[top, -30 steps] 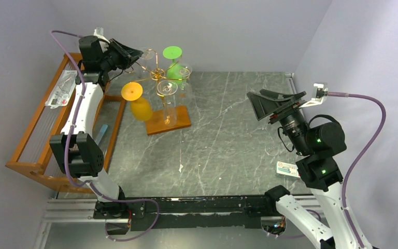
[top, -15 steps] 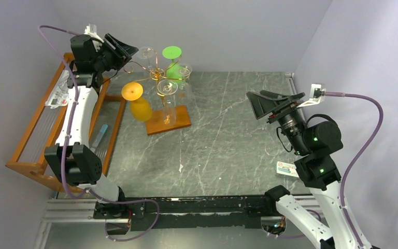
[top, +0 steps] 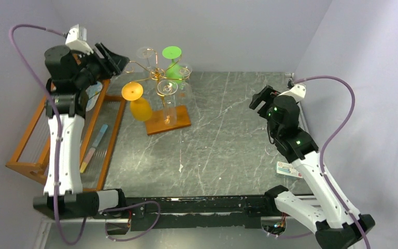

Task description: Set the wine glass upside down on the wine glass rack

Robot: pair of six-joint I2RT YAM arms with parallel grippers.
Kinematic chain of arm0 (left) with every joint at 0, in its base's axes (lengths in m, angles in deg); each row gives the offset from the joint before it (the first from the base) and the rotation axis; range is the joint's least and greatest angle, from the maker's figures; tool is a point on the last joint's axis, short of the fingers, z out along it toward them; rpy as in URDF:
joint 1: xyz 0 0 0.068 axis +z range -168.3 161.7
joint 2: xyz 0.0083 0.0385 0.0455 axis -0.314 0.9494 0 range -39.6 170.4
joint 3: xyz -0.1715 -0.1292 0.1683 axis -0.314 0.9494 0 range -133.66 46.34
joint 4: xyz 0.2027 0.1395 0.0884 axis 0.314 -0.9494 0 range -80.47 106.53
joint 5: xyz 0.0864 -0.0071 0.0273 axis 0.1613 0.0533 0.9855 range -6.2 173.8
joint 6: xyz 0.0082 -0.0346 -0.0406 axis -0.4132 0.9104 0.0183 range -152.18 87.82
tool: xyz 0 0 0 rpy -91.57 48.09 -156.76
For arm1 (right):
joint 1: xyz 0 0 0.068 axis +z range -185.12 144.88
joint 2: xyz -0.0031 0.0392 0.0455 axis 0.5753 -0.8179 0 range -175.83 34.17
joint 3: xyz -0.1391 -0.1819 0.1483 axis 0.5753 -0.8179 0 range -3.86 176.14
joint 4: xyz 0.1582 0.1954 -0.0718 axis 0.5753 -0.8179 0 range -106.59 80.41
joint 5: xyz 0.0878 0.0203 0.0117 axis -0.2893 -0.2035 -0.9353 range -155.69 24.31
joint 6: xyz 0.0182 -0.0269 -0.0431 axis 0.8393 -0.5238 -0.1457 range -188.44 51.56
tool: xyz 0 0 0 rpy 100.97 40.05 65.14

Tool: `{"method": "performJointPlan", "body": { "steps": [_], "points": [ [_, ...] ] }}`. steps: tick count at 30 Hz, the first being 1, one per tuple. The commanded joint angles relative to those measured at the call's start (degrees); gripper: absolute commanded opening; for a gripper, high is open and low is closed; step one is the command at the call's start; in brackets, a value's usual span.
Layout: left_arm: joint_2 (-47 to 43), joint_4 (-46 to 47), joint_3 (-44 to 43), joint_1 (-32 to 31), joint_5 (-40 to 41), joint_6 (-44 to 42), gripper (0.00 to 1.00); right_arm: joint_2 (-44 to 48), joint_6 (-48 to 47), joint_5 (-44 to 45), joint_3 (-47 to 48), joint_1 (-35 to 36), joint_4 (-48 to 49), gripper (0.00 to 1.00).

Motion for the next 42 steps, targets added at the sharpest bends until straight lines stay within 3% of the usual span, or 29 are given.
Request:
{"method": "performJointPlan", "body": {
  "steps": [1, 4, 10, 16, 23, 32, 36, 42],
  "points": [
    [-9.82, -4.48, 6.25, 0.0, -4.25, -7.51, 0.66, -3.65, -1.41, 18.66, 0.69, 0.03, -7.16, 0.79],
    [-10.79, -10.42, 5.07, -1.61, -5.32, -10.83, 0.65, -6.65, 0.06, 25.95, 1.91, 0.09, -11.99, 0.76],
    [-13.56, -8.39, 7.66, -9.74, -11.68, -14.88, 0.76, -9.64, 2.38, 35.1, 1.55, -0.03, -17.47, 0.58],
    [-15.98, -5.6, 12.0, -17.11, -11.49, -19.24, 0.82, -12.0, 7.01, 37.94, 1.05, -0.73, -22.46, 0.62],
    [-18.3, -3.71, 14.39, -18.22, -14.96, -19.33, 0.83, -13.59, 11.91, 34.42, -0.96, -1.9, -24.84, 0.64],
    [-17.58, -4.03, 13.53, -18.62, -15.97, -17.59, 0.82, -11.18, 13.31, 27.1, -5.88, -2.45, -21.31, 0.55],
    [-17.9, -5.74, 11.49, -18.67, -16.29, -17.19, 0.82, -9.05, 12.01, 23.78, -6.67, -2.55, -18.91, 0.46],
    [-18.2, -1.39, 12.25, -18.64, -21.53, -13.27, 0.82, -7.56, 12.95, 20.38, -6.58, -2.74, -19.21, 0.23]
  ]
}}
